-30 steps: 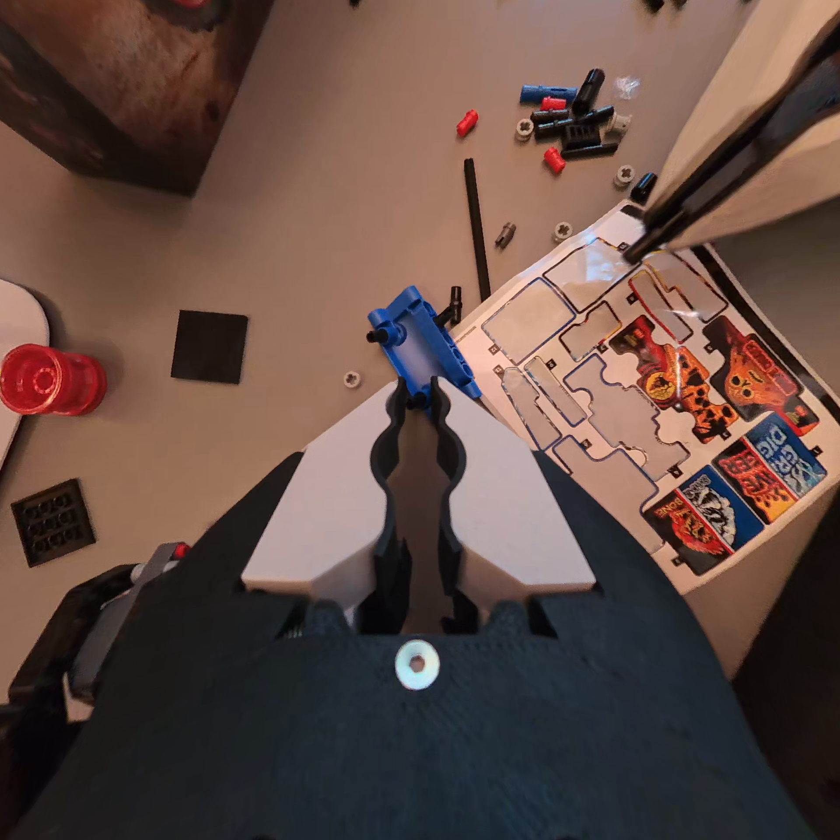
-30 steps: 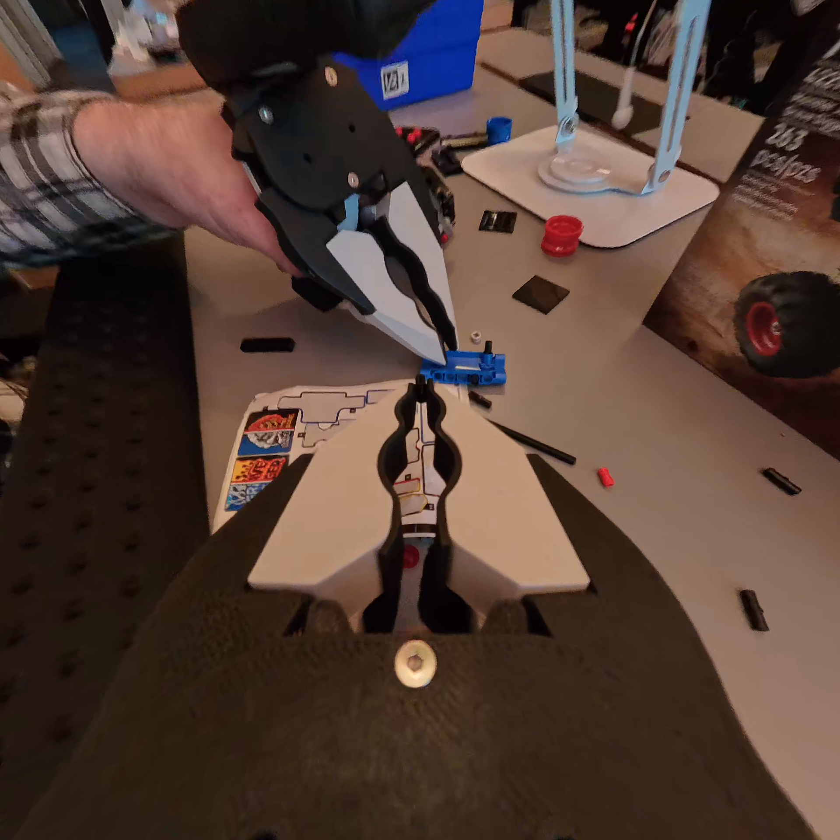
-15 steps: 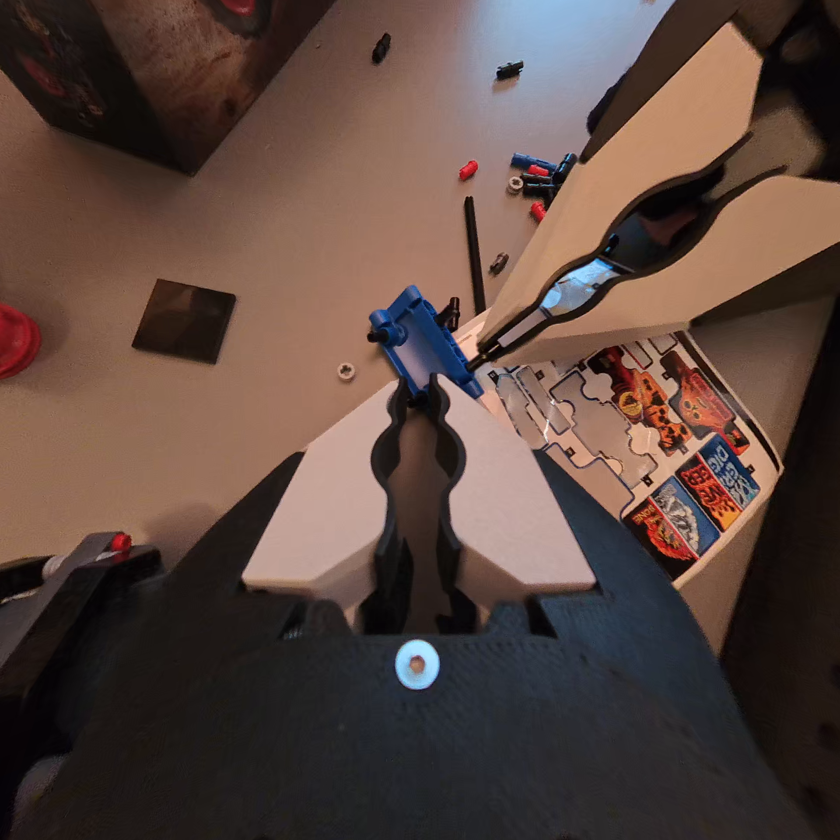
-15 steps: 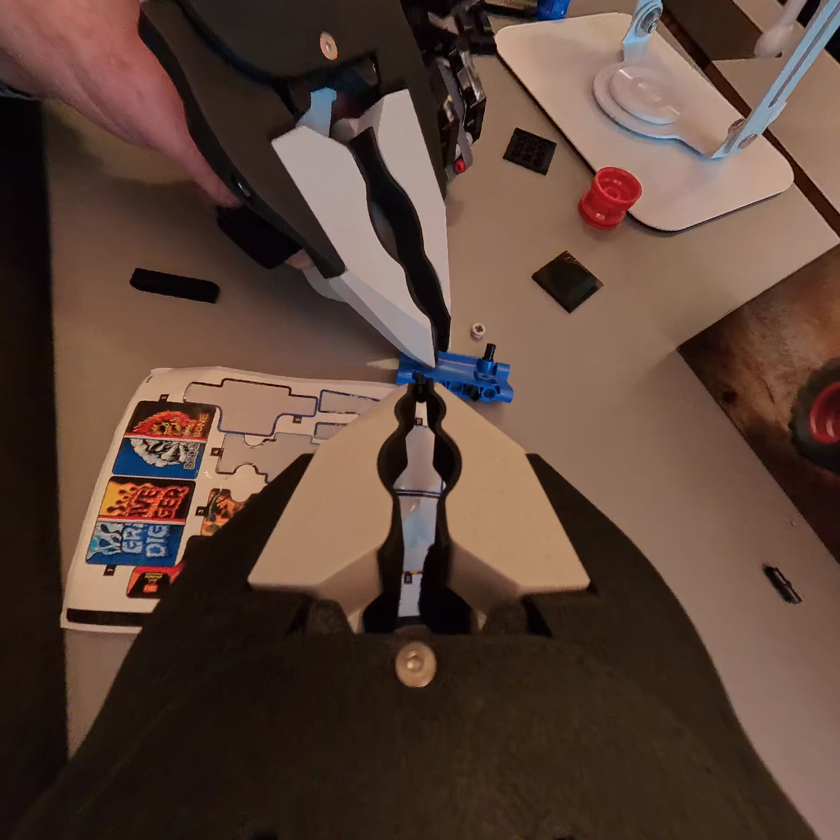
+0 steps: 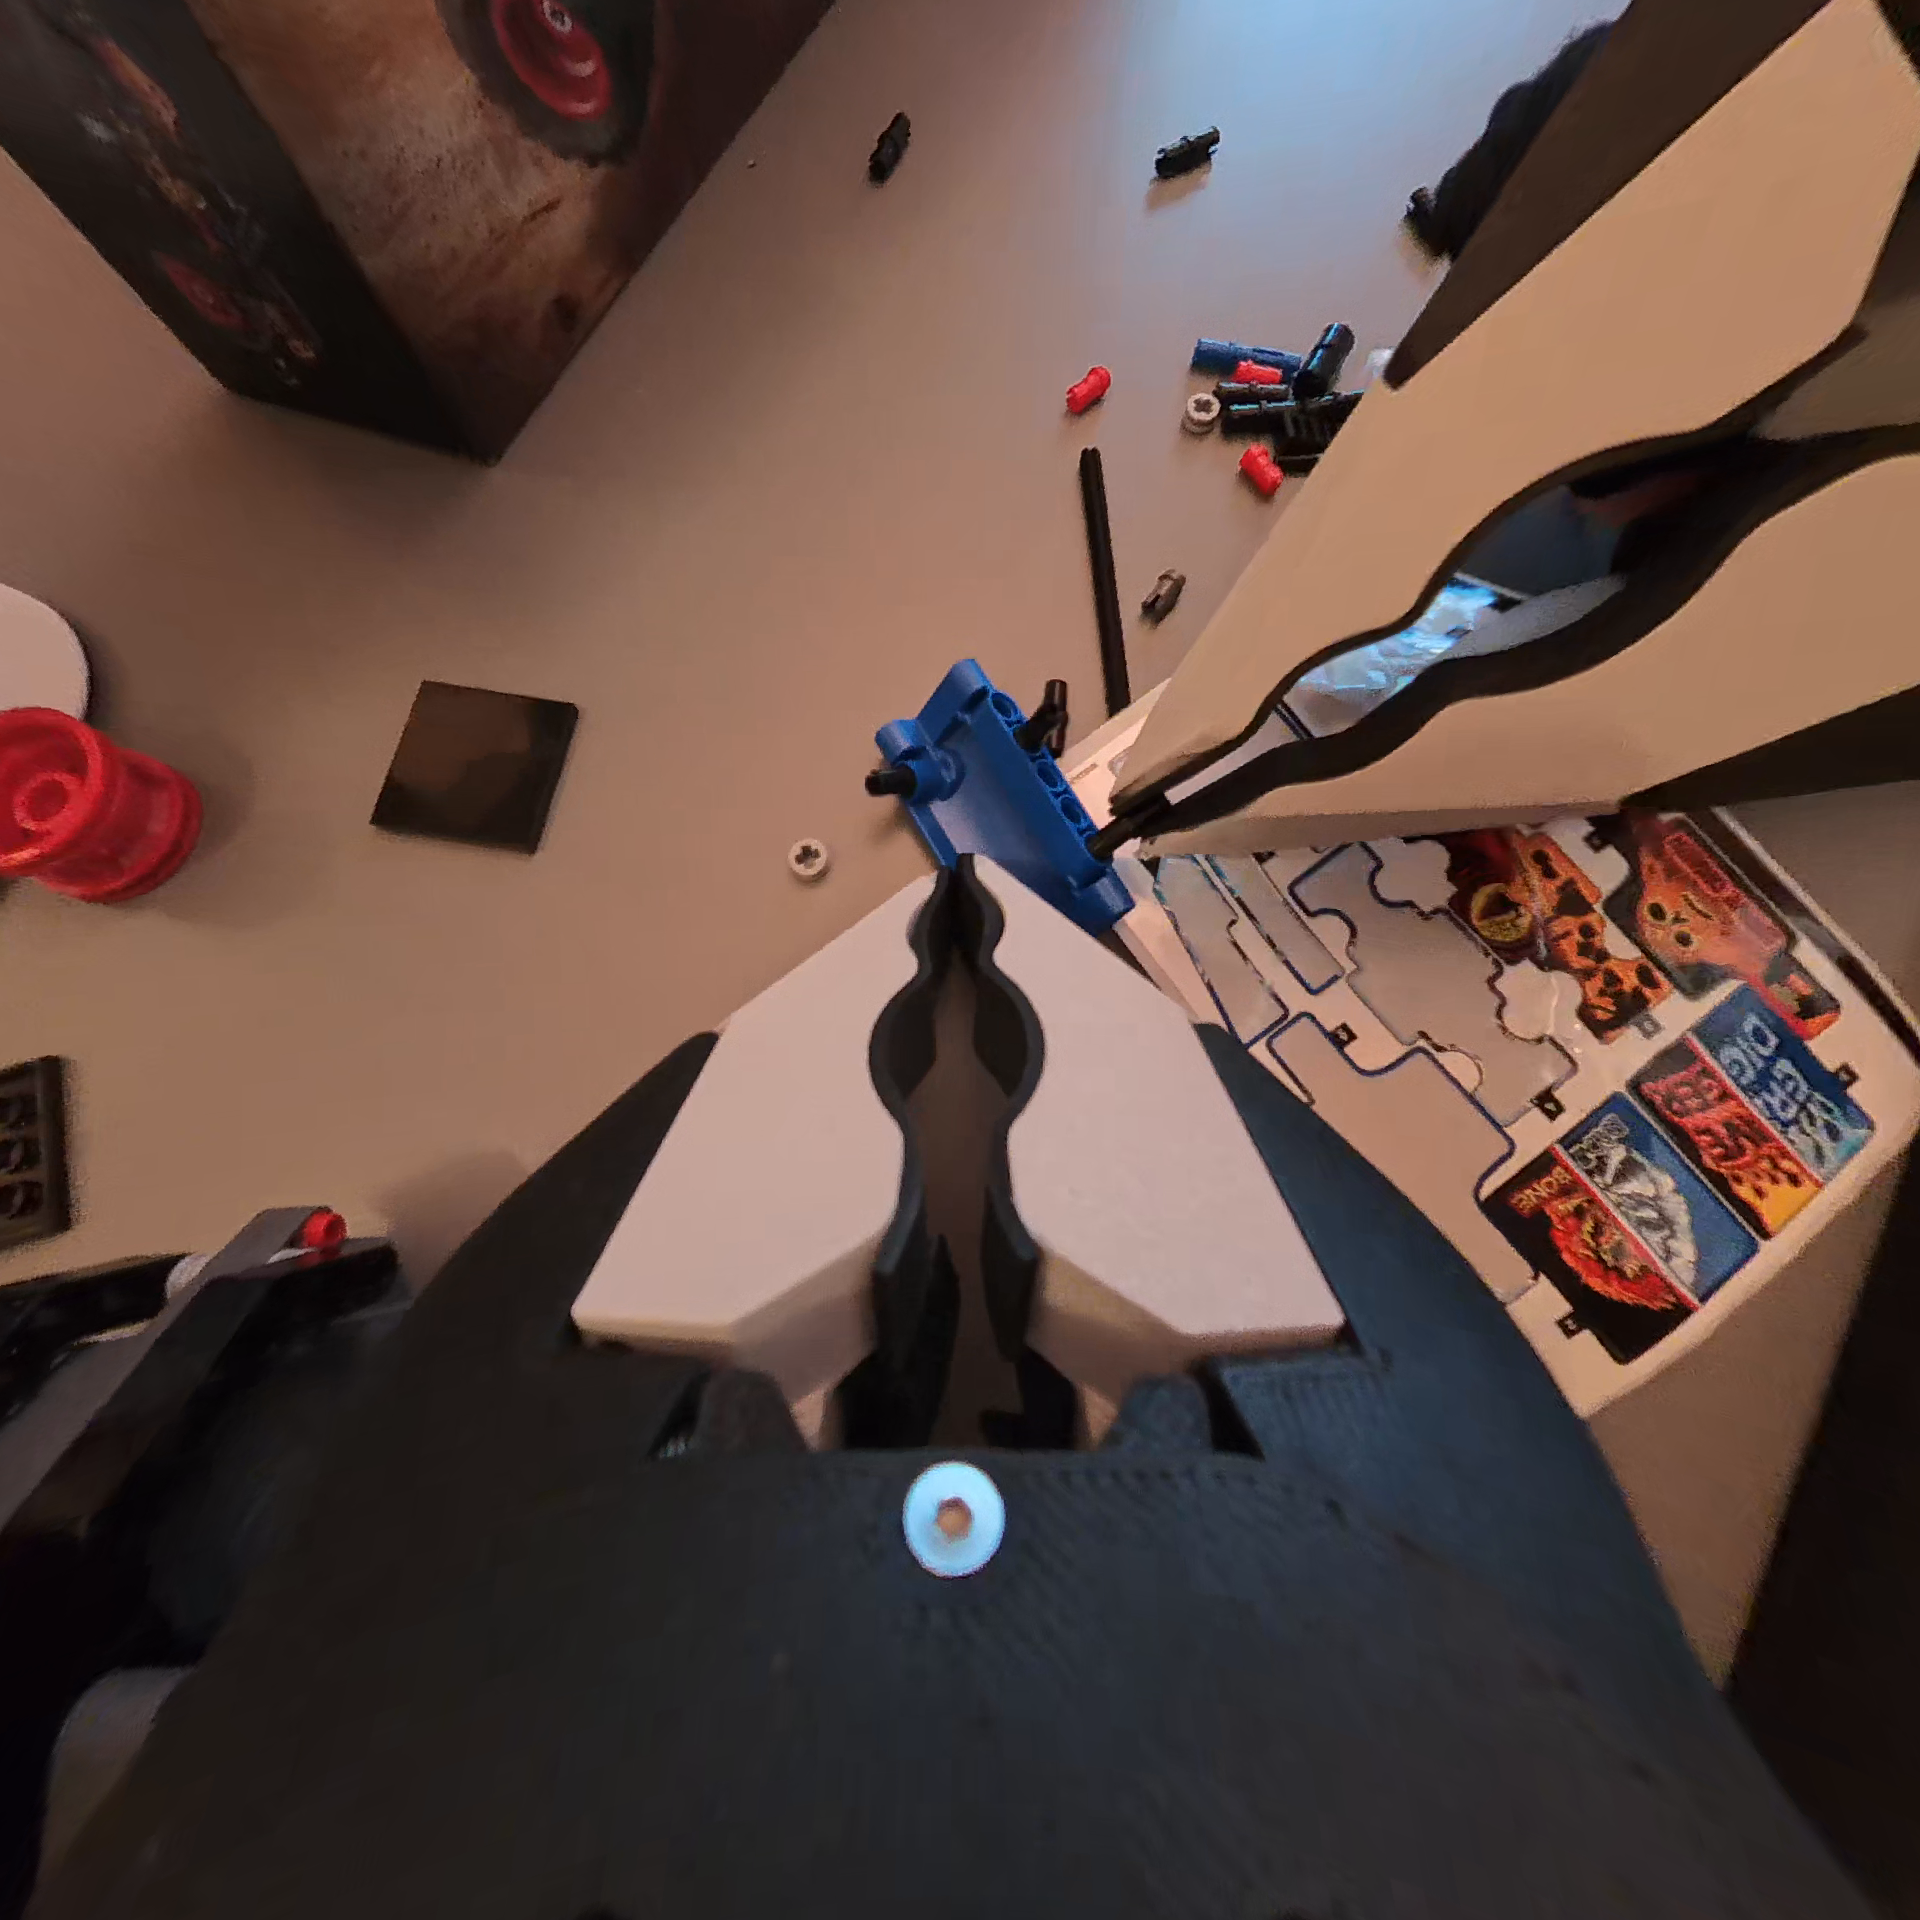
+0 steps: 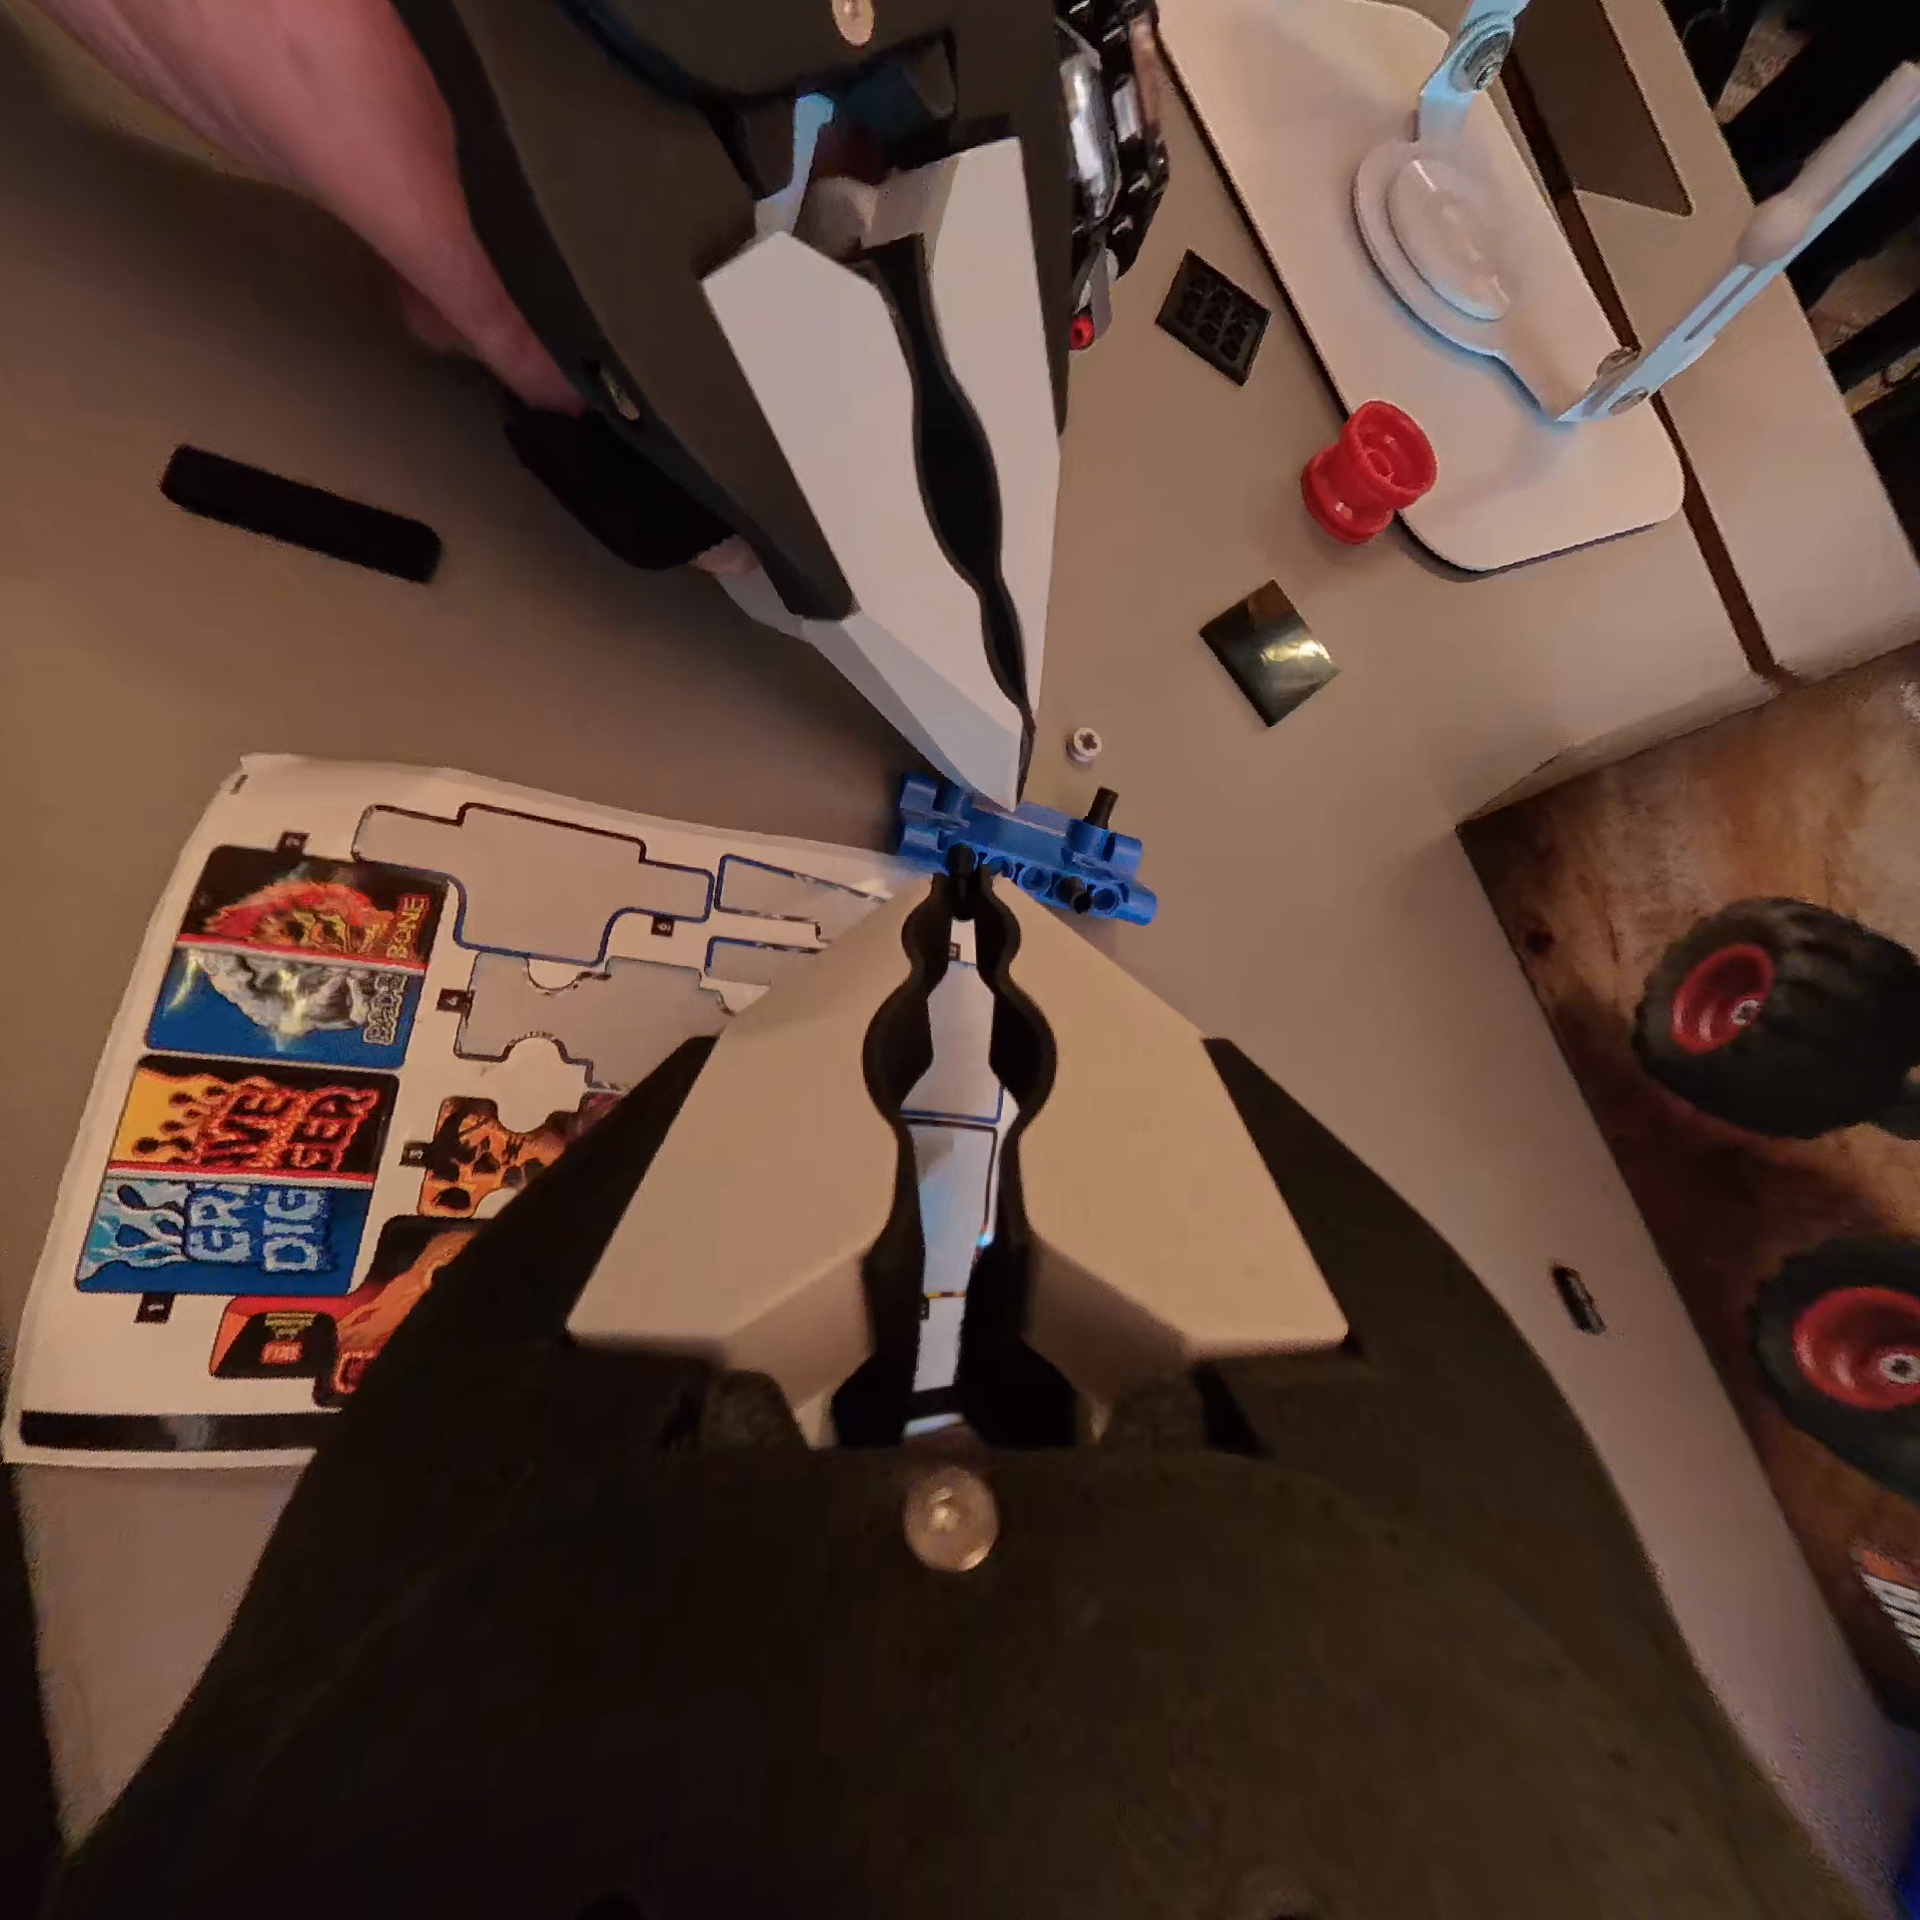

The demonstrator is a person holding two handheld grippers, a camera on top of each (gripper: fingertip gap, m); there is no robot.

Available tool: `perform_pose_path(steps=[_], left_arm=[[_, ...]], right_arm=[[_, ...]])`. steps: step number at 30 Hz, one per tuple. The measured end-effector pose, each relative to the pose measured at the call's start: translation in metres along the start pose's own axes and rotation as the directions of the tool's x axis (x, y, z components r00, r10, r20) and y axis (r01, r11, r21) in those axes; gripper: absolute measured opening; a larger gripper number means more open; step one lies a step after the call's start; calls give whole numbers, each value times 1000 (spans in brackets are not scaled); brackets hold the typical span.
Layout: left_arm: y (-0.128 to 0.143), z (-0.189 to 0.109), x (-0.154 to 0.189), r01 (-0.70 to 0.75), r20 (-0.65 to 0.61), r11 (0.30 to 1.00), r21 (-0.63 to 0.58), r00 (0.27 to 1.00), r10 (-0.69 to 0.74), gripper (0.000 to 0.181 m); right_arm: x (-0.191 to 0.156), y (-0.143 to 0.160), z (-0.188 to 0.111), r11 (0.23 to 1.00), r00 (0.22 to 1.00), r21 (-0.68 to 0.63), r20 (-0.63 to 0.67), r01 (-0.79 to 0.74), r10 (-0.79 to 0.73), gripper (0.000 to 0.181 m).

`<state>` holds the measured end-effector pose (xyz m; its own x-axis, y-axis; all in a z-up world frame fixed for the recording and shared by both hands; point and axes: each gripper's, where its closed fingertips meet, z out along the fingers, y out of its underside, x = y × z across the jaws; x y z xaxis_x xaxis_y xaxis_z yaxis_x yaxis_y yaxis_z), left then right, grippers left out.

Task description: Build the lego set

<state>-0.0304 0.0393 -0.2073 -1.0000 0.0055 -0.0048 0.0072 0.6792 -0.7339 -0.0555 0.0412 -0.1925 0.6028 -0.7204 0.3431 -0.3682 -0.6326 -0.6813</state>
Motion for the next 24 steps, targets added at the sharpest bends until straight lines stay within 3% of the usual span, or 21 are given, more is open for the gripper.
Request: perform_pose_path(steps=[6,9,19,24], left_arm=[[-2,-2,3,-66,51,998,5,997,66,0],[-1,-4,11,-23,-12,1000,12,1000,23,16],[2,-2,8,-62,35,998,-1,997,62,12],[2,-1,7,-56,50,998,0,997,56,12]], right_arm=[[-5,5,0,999,999,-36,-18,34,-35,3],[-3,8,0,999,1000,-41,-14,9,-9,3],[-6,6,2,1000,1000,-29,-3,-10,10,2],[-7,6,3,996,996,-70,-66,59,-64,2]])
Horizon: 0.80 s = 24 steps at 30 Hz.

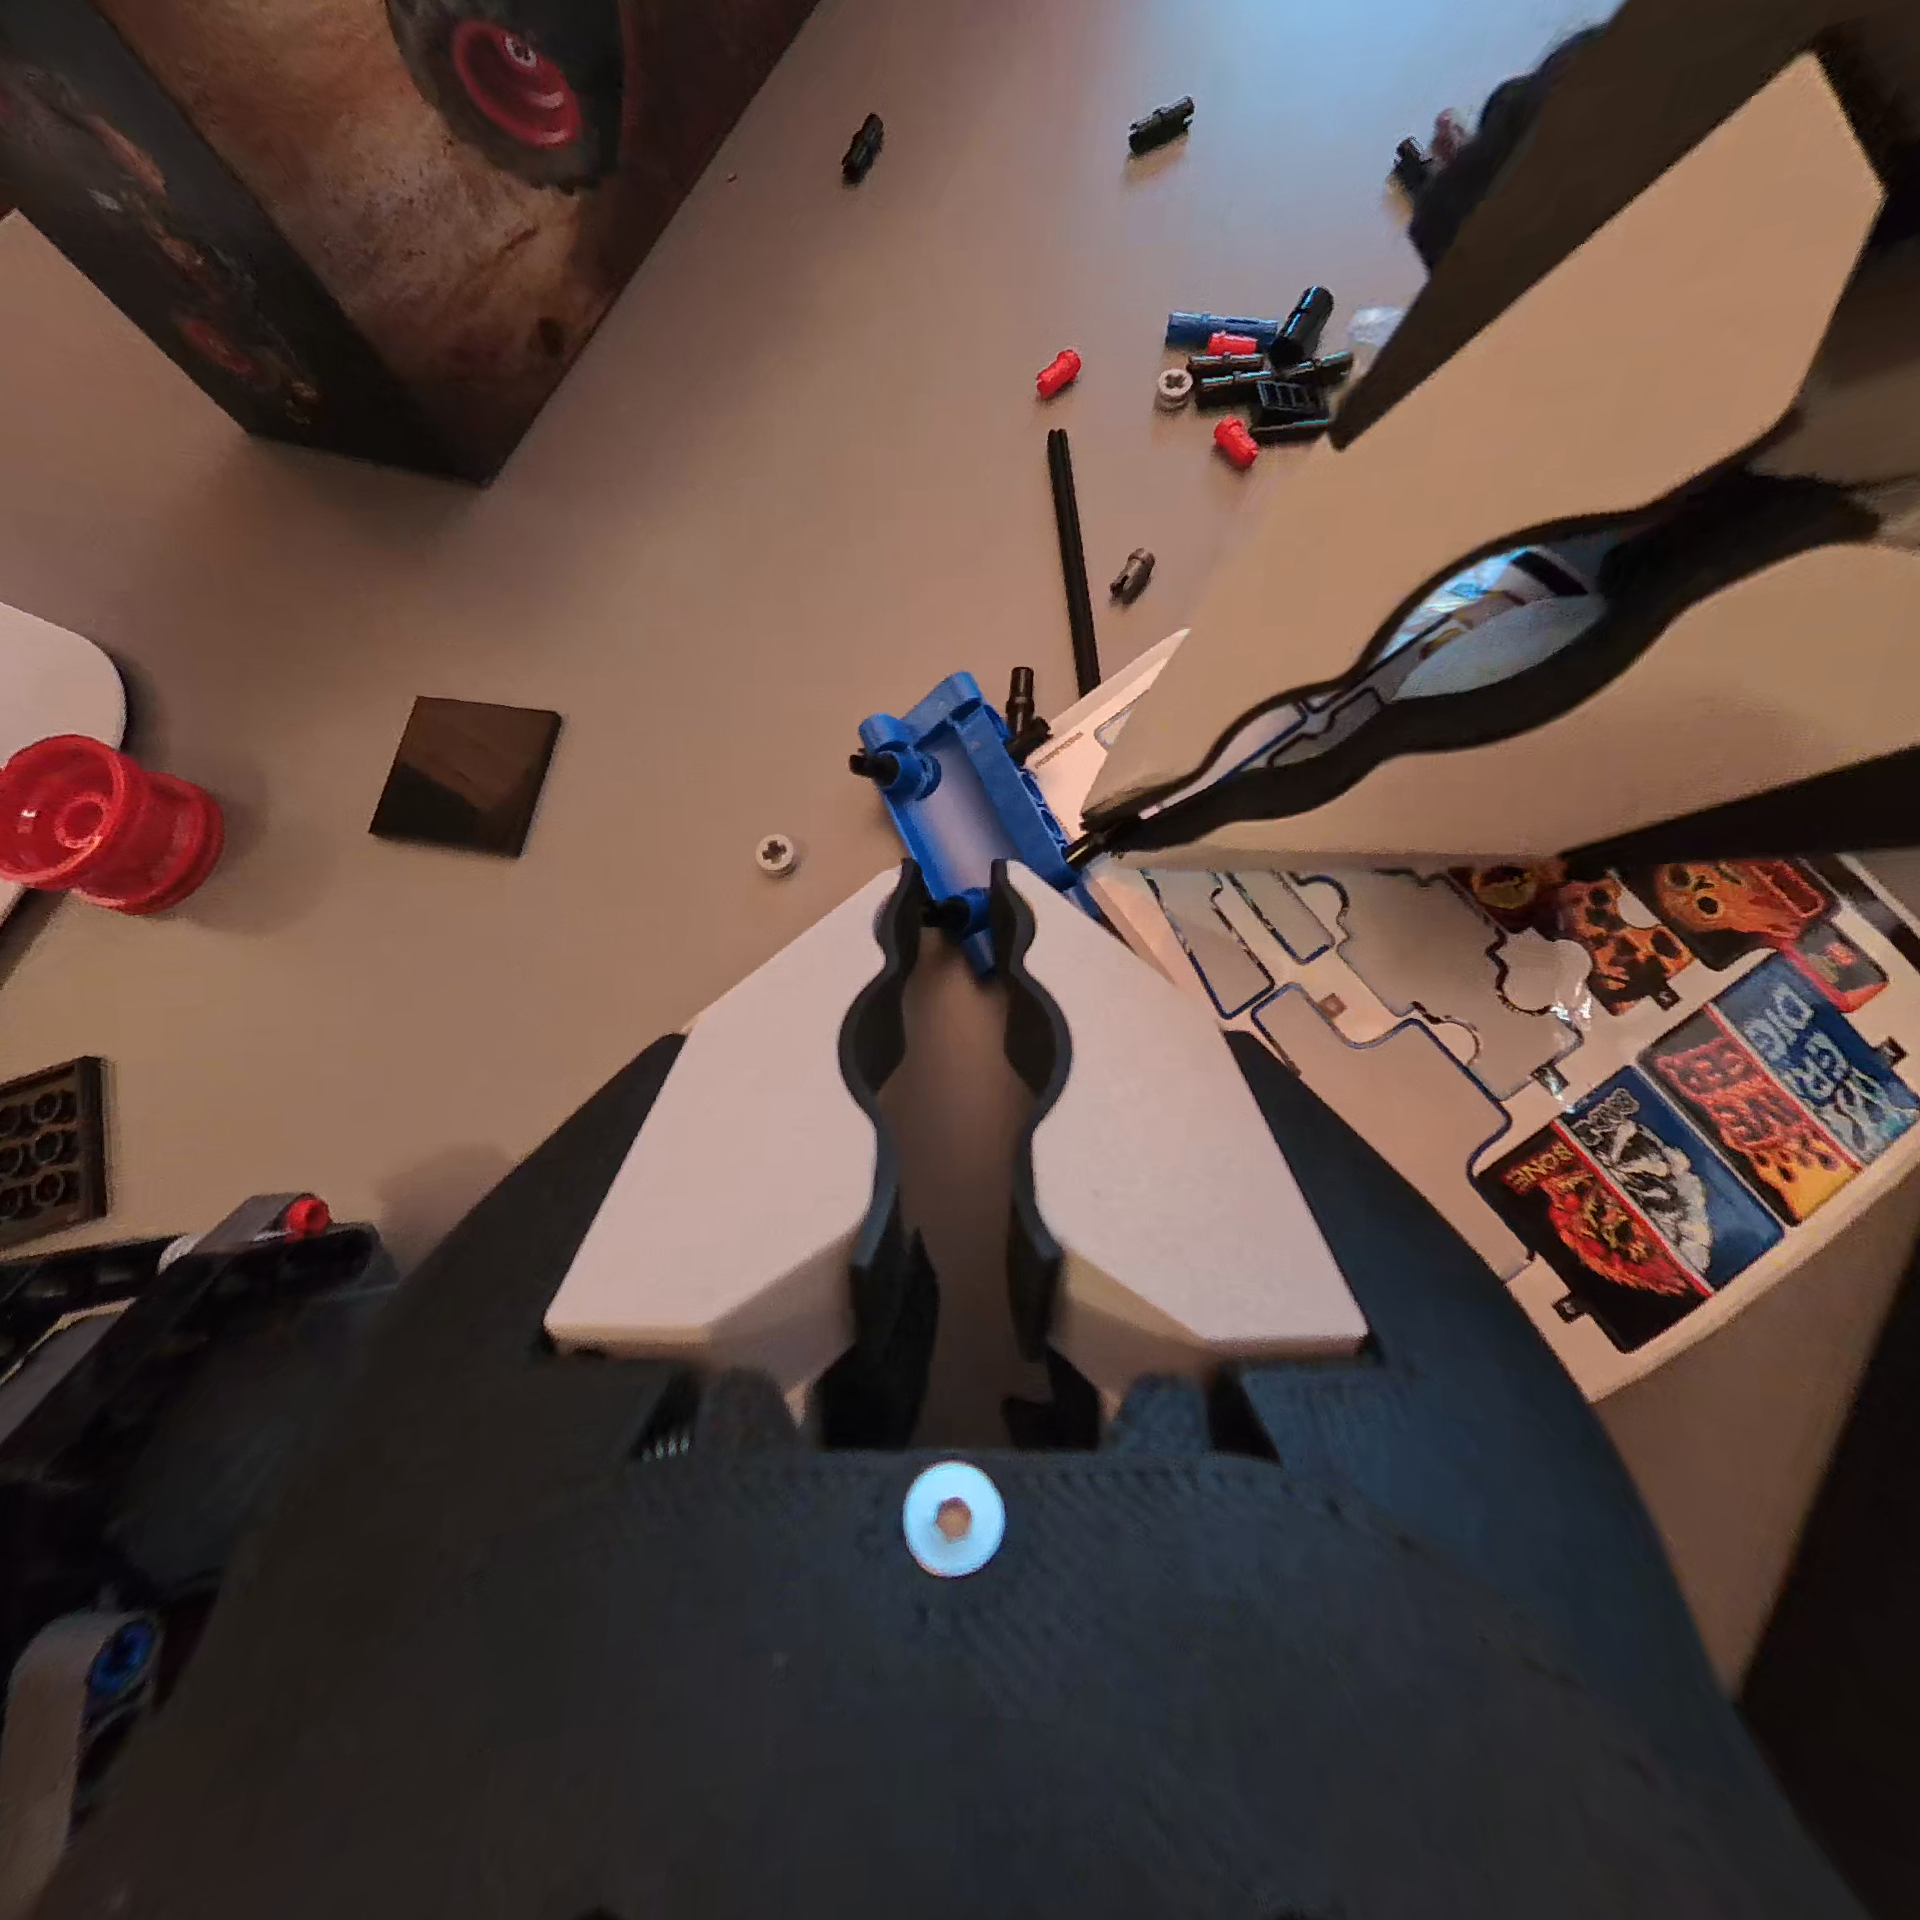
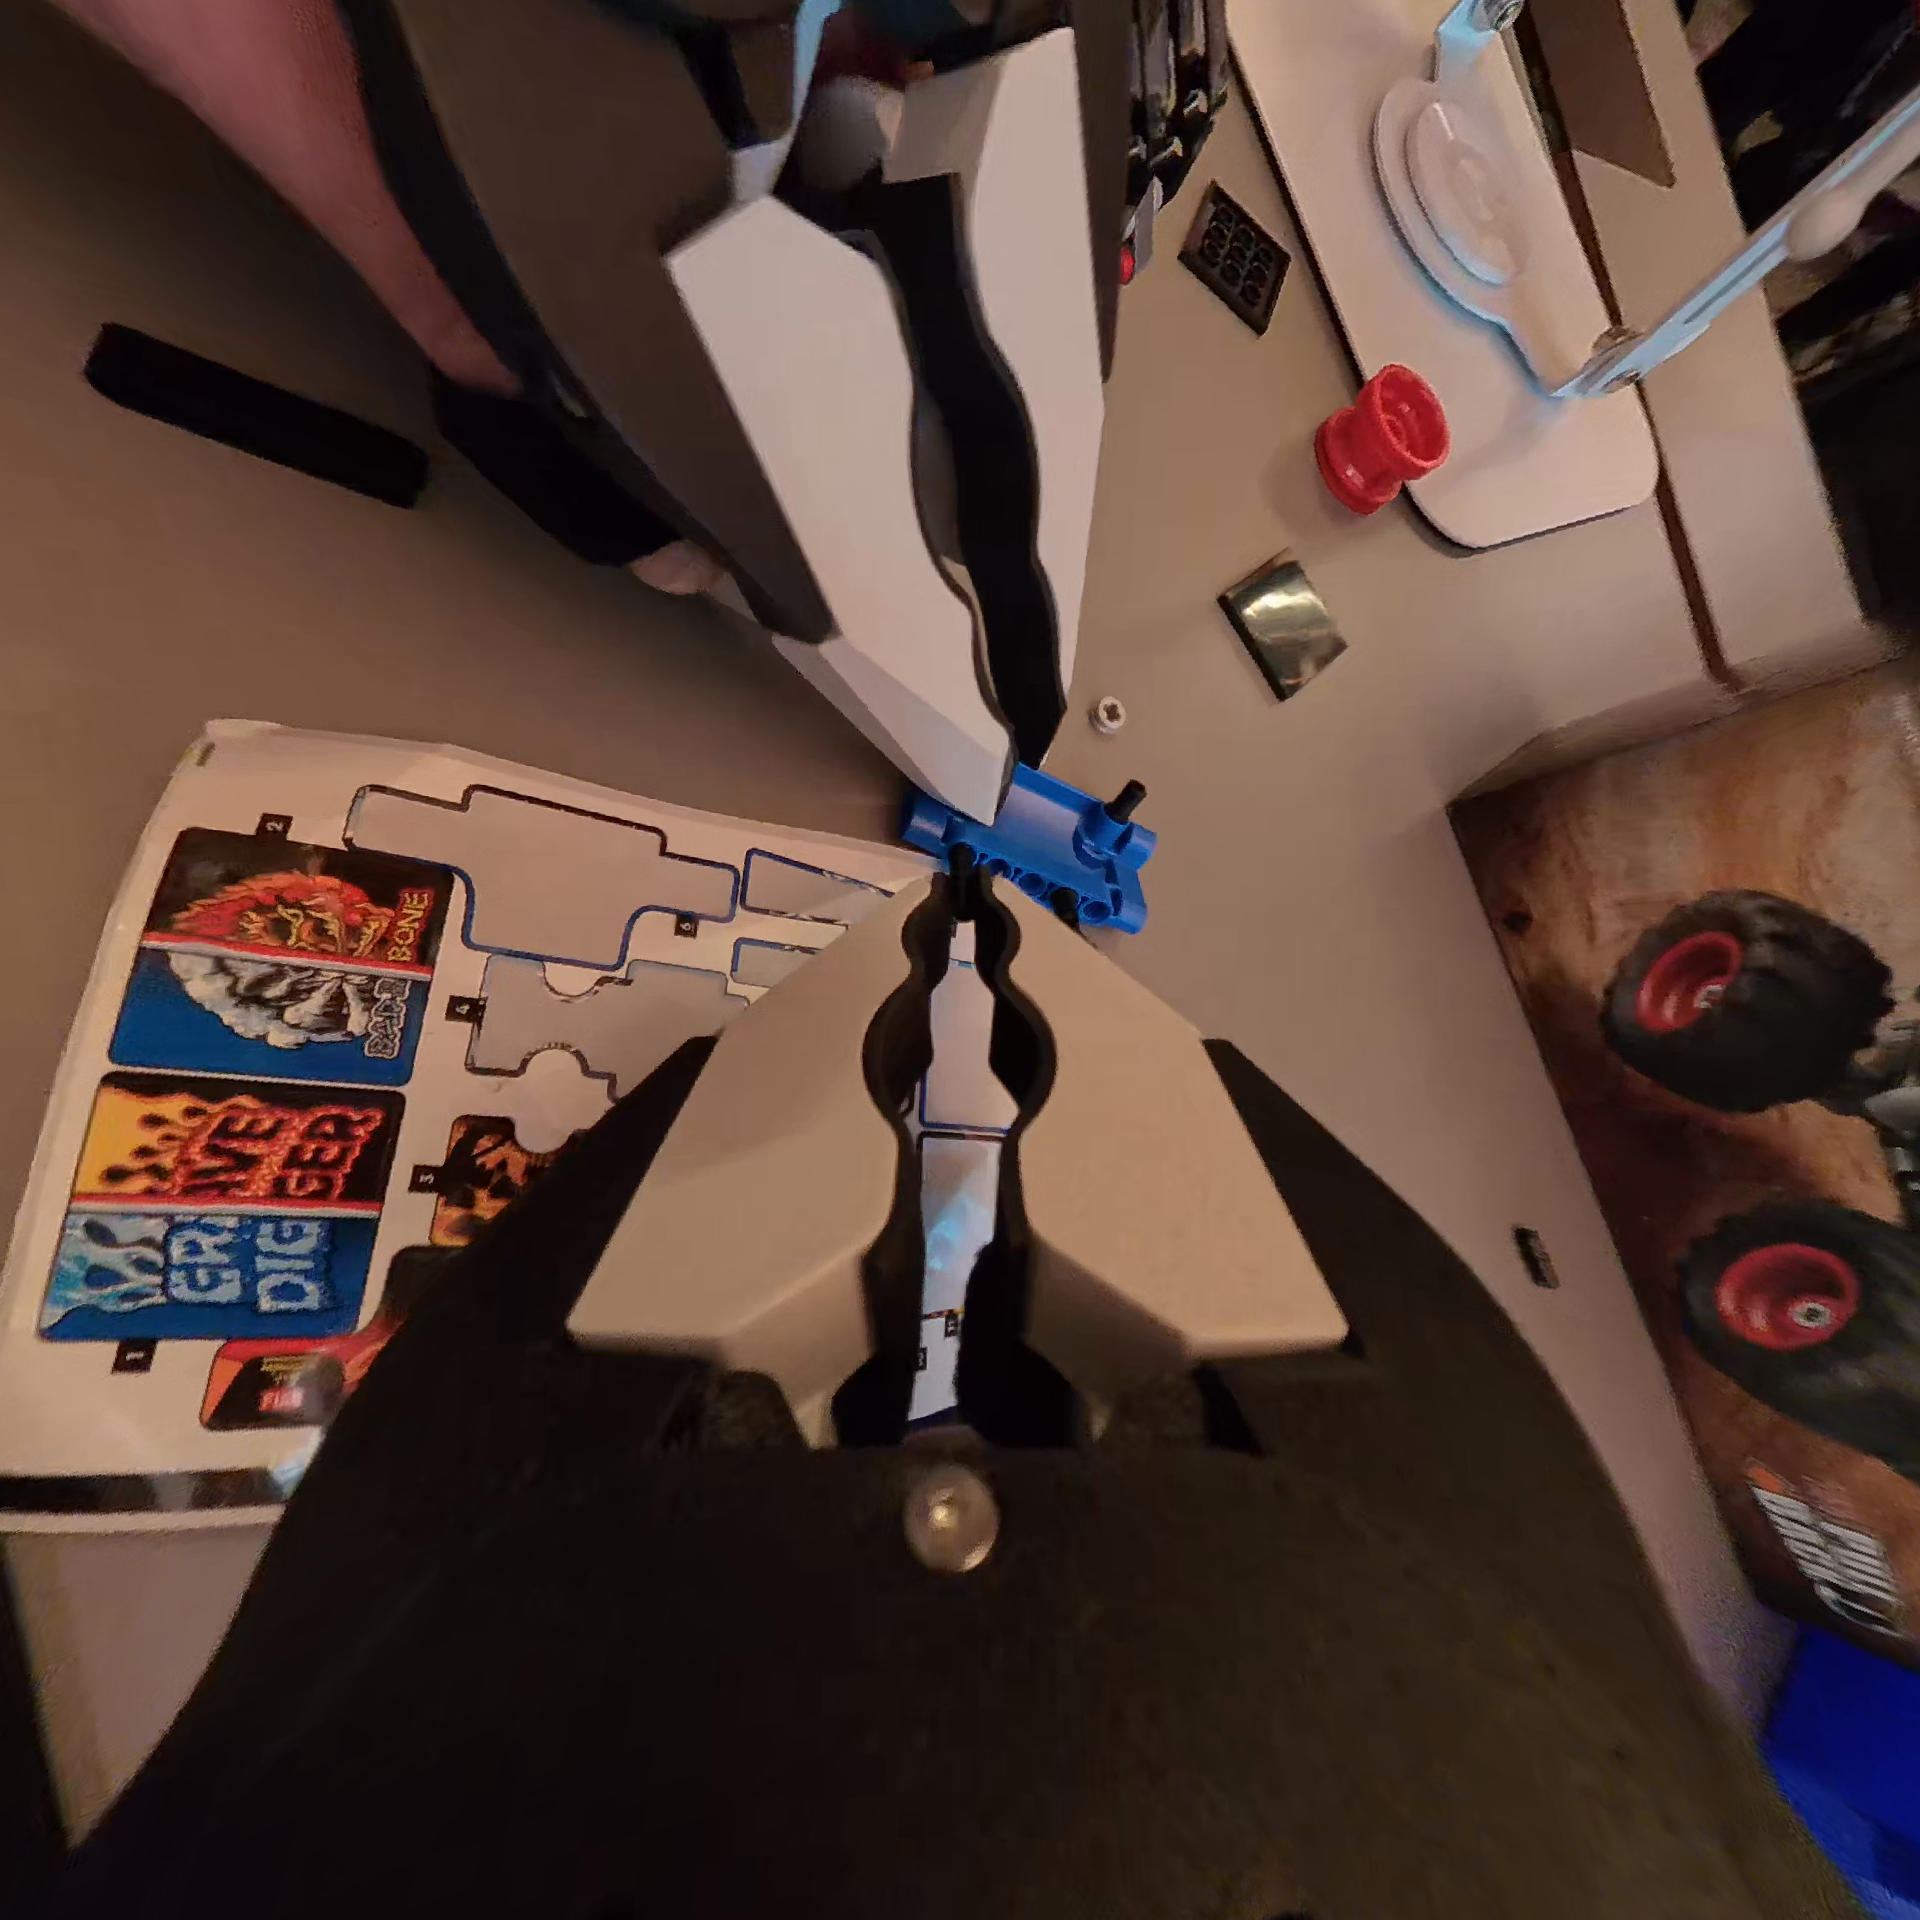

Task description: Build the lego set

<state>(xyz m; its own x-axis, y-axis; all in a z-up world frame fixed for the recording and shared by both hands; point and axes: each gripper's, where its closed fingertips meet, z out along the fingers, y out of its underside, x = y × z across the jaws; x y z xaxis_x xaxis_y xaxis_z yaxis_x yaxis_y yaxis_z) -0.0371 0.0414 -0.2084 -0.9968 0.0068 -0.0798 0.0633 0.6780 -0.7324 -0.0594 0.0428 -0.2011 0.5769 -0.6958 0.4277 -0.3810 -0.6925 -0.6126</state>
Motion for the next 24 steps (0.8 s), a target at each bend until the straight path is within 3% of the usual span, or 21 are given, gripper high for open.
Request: perform_pose_path(steps=[12,18,24], left_arm=[[0,1,-1,2,9,1000,0,1000,-2,12],[0,1,-1,0,8,1000,0,1000,0,12],[0,1,2,-16,3,1000,0,1000,16,12]], right_arm=[[-1,-3,3,957,944,-164,-191,241,-270,2],[-1,-3,6,971,960,-133,-172,201,-222,2],[-1,-3,1,996,994,-28,-80,79,-81,3]])
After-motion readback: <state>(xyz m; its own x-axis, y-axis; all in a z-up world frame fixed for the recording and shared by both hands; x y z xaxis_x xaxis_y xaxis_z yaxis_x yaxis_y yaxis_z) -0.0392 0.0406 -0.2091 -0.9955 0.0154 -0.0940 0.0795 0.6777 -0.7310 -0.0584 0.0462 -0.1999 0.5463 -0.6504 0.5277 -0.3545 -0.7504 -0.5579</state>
